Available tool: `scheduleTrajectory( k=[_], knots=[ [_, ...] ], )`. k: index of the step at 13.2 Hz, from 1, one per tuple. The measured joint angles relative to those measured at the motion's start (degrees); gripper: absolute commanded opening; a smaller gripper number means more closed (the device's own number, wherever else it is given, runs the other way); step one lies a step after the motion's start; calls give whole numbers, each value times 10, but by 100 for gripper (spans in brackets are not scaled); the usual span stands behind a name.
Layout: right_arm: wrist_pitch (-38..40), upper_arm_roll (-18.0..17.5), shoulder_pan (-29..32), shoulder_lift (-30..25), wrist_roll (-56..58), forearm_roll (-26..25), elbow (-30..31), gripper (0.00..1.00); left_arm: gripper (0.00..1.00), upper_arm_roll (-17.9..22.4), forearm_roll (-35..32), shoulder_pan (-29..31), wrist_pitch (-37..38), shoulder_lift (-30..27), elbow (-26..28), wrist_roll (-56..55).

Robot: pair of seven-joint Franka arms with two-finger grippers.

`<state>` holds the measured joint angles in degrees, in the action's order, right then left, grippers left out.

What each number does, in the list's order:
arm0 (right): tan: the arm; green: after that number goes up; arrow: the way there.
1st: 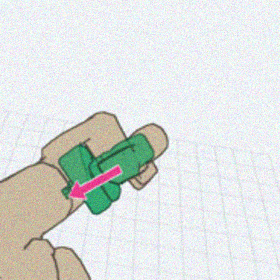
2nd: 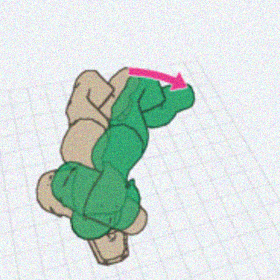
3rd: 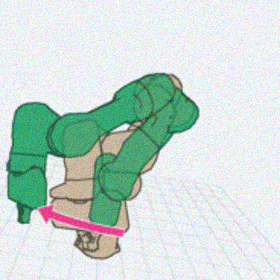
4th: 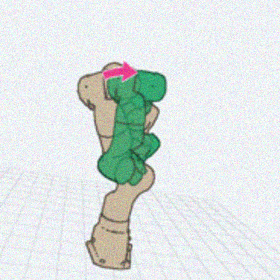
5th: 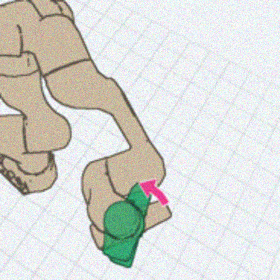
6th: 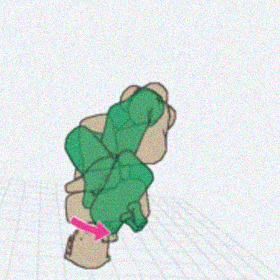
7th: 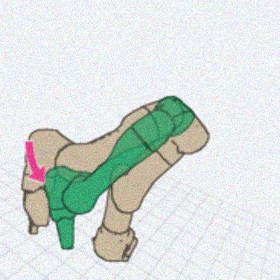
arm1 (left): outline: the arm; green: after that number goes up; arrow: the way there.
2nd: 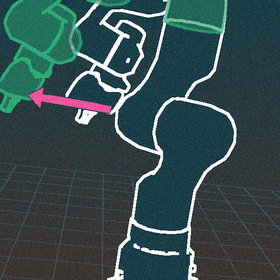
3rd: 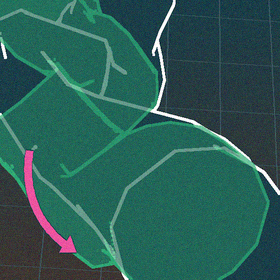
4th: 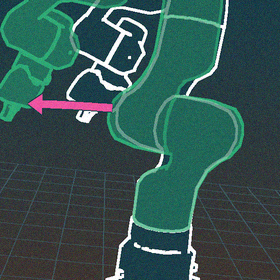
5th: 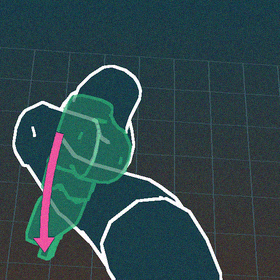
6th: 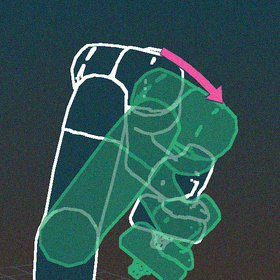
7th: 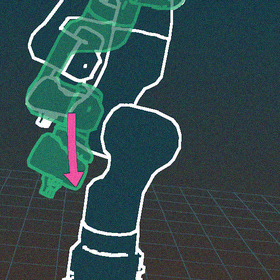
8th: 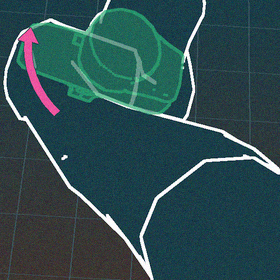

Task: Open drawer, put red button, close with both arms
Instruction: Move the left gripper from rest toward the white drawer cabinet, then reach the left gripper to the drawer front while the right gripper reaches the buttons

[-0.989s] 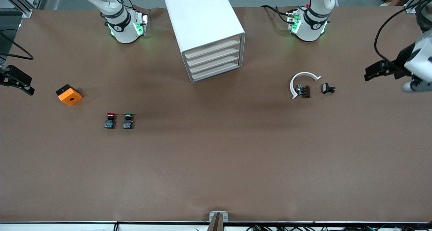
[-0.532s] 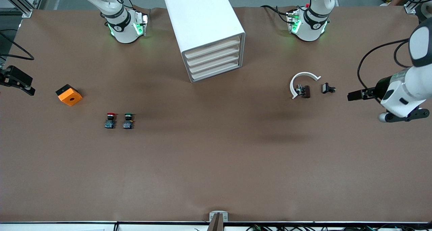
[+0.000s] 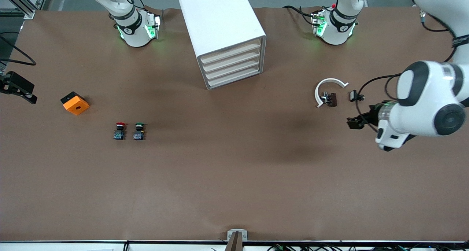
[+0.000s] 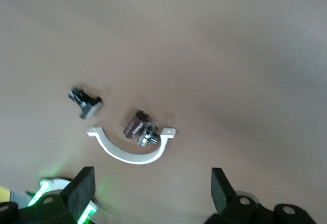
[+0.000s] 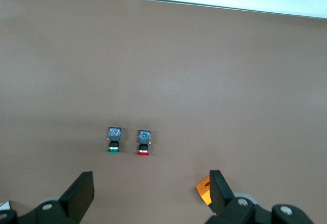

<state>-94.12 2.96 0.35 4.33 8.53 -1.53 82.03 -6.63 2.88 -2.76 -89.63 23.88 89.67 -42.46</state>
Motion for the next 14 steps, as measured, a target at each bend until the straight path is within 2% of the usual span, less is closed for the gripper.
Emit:
scheduleTrajectory(
  k=[2,9,14],
  knots=[
    [0,0,0,0,0,0,0,100,100,-1,7,-27,0,21,0,-96],
    [1,-2,-2,2,0,0,0,100,100,-2,141,-73,0,68,-2,-436],
    [2,-4,-27,58,0,0,2,100,100,-2,239,-110,0,110,-2,-577]
  ],
)
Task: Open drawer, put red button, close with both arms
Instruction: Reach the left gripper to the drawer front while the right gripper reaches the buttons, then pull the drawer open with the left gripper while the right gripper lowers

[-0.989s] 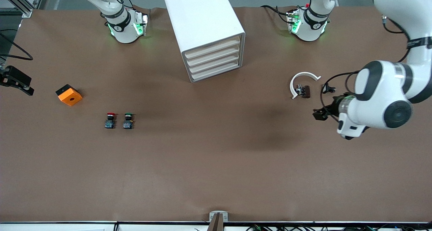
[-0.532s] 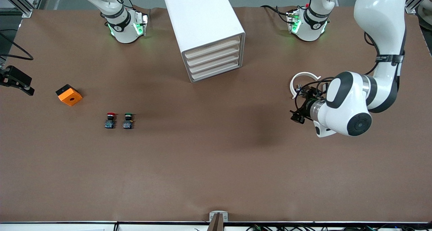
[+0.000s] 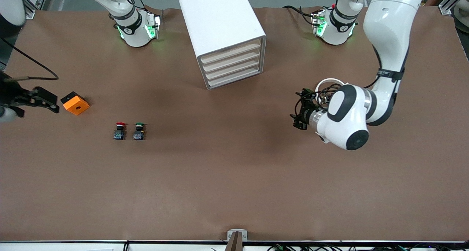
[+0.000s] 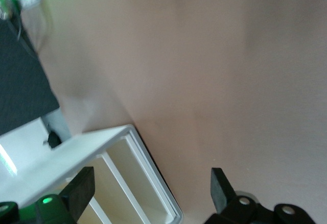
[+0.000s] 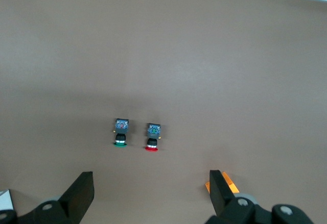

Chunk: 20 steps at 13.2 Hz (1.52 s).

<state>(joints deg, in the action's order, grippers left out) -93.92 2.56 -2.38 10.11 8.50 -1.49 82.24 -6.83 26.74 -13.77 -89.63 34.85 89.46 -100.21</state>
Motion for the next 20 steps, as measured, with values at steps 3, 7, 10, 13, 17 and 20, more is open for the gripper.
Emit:
scheduleTrajectory(
  k=[3,7,10,13,17,20],
  knots=[
    [1,1,-1,31,0,0,2,100,100,-1,35,-32,0,38,0,-93],
    [-39,5,4,72,1,0,28,100,100,-2,79,-86,0,59,-1,-216],
    [-99,6,9,83,2,0,79,100,99,-3,136,-111,1,69,-1,-272],
    [-168,6,20,84,11,0,146,100,87,-3,175,-128,10,84,-1,-301],
    [-259,7,25,84,12,0,224,100,73,-3,224,-147,51,93,-1,-326],
    [-314,6,26,84,12,0,269,100,66,-3,243,-160,67,100,-1,-327]
  ],
)
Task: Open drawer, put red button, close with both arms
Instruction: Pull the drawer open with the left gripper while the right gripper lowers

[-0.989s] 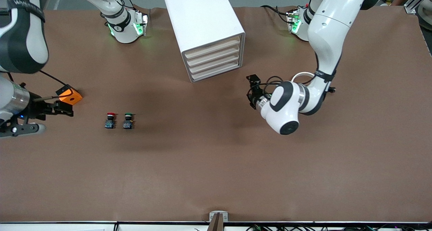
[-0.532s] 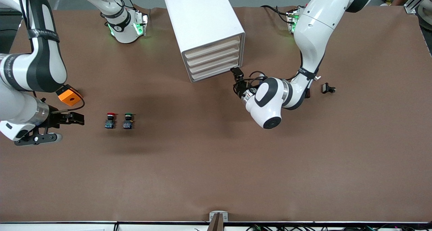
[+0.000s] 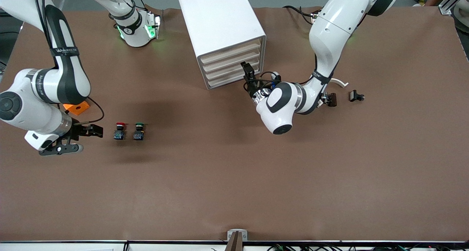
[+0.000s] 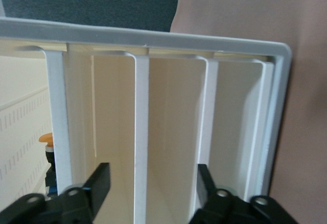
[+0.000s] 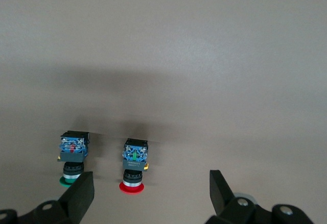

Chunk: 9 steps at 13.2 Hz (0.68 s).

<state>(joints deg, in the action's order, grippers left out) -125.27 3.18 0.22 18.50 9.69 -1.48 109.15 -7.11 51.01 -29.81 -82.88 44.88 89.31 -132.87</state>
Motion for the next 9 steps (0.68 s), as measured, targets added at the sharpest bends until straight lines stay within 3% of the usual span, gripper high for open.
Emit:
scheduleTrajectory(
  k=[2,6,8,9],
  knots=[
    [-12,-1,-1,0,0,0,16,100,57,0,12,-15,1,11,0,0],
    [-78,-4,-2,6,0,0,53,100,54,0,29,-30,1,21,-1,0],
    [-87,-5,-3,13,0,0,58,100,28,0,30,-34,1,21,-1,0],
    [-88,-5,-6,16,0,0,58,100,7,0,30,-35,1,21,-1,0]
  ],
)
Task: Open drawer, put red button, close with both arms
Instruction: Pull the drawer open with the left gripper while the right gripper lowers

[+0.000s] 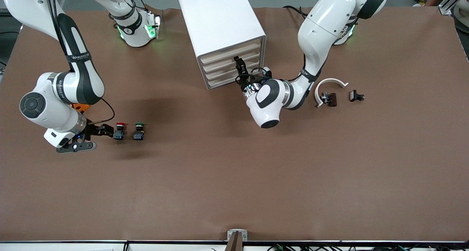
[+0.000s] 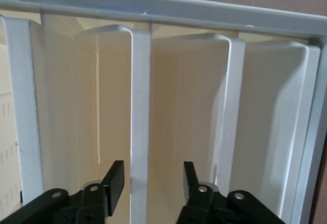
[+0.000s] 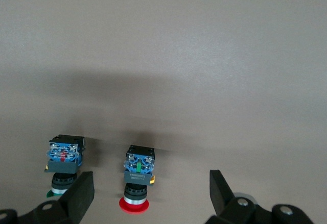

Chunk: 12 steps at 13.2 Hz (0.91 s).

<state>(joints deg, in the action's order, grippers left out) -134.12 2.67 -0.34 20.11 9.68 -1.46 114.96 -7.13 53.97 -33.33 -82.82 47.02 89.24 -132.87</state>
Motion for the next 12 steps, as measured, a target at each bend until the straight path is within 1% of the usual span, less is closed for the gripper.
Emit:
scheduleTrajectory(
  k=[1,6,8,10,12],
  knots=[
    [0,0,-4,3,0,0,1,100,0,0,0,0,0,0,0,0],
    [-5,0,-12,25,0,0,3,100,0,7,10,12,10,0,-5,2],
    [-37,0,-12,34,0,0,16,100,0,11,10,38,9,0,-14,2],
    [-86,1,-12,41,0,0,42,100,0,15,10,71,8,1,-28,2],
    [-116,2,-11,48,-14,0,63,100,0,16,9,100,3,3,-42,3]
  ],
)
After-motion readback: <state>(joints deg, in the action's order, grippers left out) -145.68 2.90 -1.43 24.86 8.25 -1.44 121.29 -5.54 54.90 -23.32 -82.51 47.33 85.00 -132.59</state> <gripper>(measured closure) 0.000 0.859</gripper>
